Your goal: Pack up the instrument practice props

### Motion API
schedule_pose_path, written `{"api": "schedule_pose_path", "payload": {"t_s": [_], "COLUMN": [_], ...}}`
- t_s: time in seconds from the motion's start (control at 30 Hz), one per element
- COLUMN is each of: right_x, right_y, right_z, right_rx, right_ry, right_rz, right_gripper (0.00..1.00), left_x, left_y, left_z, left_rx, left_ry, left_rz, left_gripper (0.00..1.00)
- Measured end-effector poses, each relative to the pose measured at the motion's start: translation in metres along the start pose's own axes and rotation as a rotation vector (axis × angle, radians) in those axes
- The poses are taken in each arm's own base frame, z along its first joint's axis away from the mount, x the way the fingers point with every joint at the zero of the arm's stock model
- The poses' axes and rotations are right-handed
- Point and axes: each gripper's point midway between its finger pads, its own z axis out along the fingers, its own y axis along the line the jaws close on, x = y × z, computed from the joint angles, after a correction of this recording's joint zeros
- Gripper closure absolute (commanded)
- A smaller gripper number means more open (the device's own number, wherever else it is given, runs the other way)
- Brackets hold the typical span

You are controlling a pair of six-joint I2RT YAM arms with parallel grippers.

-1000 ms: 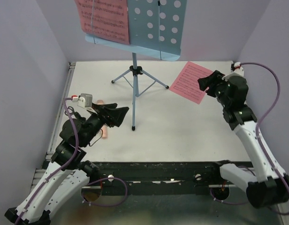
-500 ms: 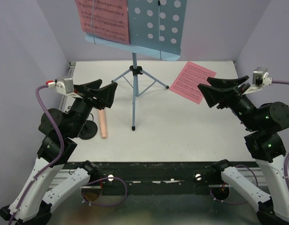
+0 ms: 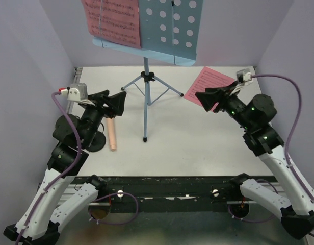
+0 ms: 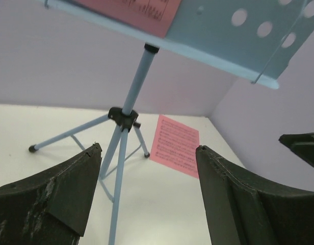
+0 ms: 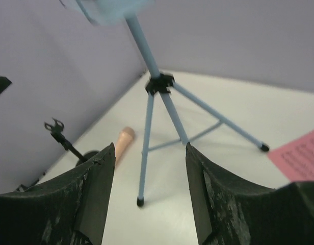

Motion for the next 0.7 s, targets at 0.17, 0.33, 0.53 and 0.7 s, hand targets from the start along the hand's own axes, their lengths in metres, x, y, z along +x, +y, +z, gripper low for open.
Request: {"api": "schedule_pose_path", "payload": {"t_s": [0.17, 0.33, 0.53, 0.7], "right_x": [0.120, 0.196, 0.205, 0.203], "right_y": [-0.041, -0.064, -0.066, -0.065], "right_z": [0.020, 0.040, 0.098, 0.141], "right_rx": [0.072, 0.117, 0.075, 0.052], "right_ry": [0.200, 0.320, 0.277, 0.249], "right_rz": [0.127, 0.248, 0.268, 0.255], "right_gripper": [0.38, 0.39, 0.39, 0.38], "left_x": [0.076, 0.145, 0.184, 0.212], "left_y": [0.029, 0.053, 0.061, 0.072], "left_z": [0.002, 0.010, 0.050, 0.078], "left_rx": [-0.052, -0.097, -0.113, -0.130], "left_ry": [0.140, 0.266, 0.324, 0.346], "left_rz": [-0.007, -0.014, -0.013, -0.004], "left_gripper": [0.16, 0.16, 0.15, 0.13]}}
